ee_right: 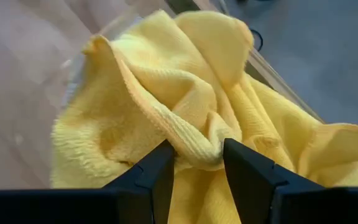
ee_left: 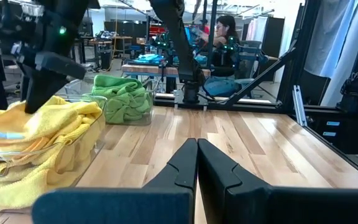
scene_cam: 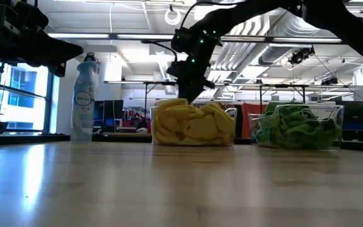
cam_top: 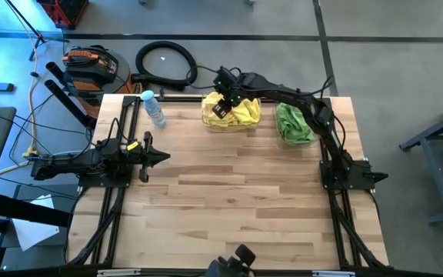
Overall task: Sort microfiber towel by color & place in baskets
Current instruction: Put the yellow microfiber cloth into the left transparent bin, then return to Home Position
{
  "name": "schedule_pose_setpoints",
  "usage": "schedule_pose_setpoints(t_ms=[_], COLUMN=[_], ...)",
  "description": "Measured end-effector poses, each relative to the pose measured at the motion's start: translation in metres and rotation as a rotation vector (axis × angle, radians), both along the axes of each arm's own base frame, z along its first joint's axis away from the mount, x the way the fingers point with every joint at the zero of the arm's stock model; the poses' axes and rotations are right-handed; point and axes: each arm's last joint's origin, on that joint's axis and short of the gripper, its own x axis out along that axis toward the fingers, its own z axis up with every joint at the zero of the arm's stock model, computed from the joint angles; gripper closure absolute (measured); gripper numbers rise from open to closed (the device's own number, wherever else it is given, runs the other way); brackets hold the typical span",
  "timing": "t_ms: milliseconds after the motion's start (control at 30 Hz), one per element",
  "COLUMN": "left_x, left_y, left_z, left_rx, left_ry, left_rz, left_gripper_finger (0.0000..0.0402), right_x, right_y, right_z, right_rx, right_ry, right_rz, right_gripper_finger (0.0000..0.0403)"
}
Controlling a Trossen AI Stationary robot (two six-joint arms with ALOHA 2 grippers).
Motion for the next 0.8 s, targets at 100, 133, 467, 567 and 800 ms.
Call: schedule_pose_setpoints(t_ms=[100, 133, 467, 567, 800], left_x=[0.0, 0.0, 0.0, 0.0, 0.0], left_y=[0.0, 0.0, 0.0, 0.0, 0.0], left_z=[0.0, 0.0, 0.0, 0.0, 0.0], left_rx=[0.0, 0.0, 0.0, 0.0, 0.0], left_ry=[0.0, 0.0, 0.0, 0.0, 0.0], left_rz=[0.0, 0.0, 0.0, 0.0, -0.001], left_gripper_finger=[0.0402, 0.0402, 0.0402, 0.0402, 0.0401], right_x=[0.0, 0.0, -0.006, -0.006, -0.006], right_y=[-0.004, -0.004, -0.001, 0.0, 0.02], right_z=[-0.006, -0.007, 0.009, 0.01, 0.027], right_rx=[0.038, 0.043, 0.051, 0.058, 0.05], right_ry=[-0.005, -0.009, -0.042, -0.041, -0.06], right_rz=[-0.014, -0.028, -0.074, -0.089, -0.044], right_gripper_finger=[0.0262, 0.0258, 0.0214, 0.0212, 0.0214])
